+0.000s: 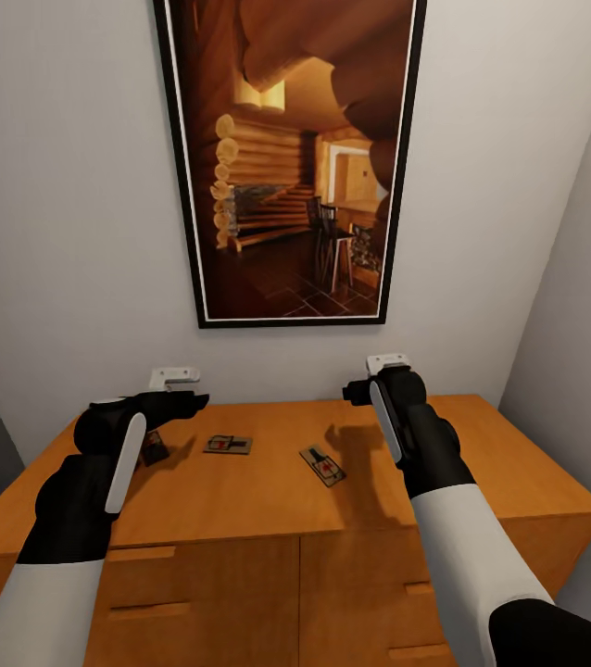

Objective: Take the four mousetraps from the cabinet in the bathroom and place them on the bathroom floor. Make sure all four end up on the same floor surface, and ensure that at least two of them are either under or directly next to the same bathroom sink.

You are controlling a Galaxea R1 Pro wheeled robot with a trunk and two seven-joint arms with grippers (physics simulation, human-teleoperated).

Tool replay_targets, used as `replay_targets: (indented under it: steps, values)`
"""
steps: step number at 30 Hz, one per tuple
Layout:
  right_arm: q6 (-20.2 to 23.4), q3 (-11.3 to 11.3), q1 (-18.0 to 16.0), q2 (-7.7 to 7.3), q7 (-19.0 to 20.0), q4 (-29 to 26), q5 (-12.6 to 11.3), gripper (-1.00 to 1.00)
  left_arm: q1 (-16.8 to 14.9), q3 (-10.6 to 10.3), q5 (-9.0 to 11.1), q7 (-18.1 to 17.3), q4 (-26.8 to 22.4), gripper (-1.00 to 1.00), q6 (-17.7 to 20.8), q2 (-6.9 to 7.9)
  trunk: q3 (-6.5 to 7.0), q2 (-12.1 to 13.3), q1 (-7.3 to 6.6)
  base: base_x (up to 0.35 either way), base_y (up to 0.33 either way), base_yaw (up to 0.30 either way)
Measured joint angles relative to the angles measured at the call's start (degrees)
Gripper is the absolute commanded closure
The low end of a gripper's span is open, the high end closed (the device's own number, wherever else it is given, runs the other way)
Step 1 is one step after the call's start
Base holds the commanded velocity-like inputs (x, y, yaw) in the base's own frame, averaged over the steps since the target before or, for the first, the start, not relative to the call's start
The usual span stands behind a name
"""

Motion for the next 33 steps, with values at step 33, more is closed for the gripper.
replay_targets:
  steps: [33]
  values:
    - [0.0,0.2,0.0,0.0,4.1,-4.7,-3.0,-1.0,0.0,0.1,0.6,0.0,1.5,-1.0,0.6,0.23,0.0,0.0,0.0,0.0,0.0,0.0]
